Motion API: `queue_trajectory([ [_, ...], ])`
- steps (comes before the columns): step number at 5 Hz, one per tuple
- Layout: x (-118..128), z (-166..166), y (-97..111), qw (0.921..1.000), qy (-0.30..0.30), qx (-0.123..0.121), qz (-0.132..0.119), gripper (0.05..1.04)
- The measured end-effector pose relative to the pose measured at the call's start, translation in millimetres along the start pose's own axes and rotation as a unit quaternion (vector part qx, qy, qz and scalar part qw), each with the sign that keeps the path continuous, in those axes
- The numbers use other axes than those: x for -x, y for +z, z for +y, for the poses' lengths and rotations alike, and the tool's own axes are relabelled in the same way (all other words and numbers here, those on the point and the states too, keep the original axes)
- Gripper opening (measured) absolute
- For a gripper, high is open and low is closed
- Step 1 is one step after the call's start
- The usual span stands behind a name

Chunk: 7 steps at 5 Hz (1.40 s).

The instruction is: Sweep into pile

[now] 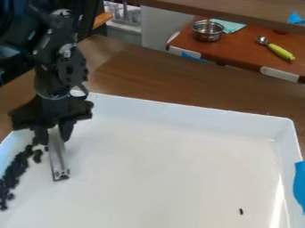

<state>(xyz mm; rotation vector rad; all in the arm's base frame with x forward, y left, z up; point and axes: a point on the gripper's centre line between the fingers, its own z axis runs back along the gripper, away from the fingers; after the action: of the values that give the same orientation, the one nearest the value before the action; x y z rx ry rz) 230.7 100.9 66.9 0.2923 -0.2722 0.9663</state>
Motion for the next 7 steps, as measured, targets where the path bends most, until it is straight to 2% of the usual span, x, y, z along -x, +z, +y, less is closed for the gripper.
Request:
queue_trajectory([
  [1,9,-6,4,0.9996,-0.023,0.008,-0.015,0.348],
  [2,15,-25,14,0.9975,-0.048,0.045,-0.027,0.348],
  [3,29,-52,37,0.9927,-0.078,0.085,-0.036,0.348],
  [4,53,-94,63,0.9866,-0.105,0.114,-0.048,0.348],
  [5,72,-117,79,0.9830,-0.132,0.121,-0.043,0.348],
  [6,83,-126,80,0.9811,-0.147,0.118,-0.042,0.348],
  [7,94,-148,79,0.9773,-0.159,0.133,-0.045,0.348],
])
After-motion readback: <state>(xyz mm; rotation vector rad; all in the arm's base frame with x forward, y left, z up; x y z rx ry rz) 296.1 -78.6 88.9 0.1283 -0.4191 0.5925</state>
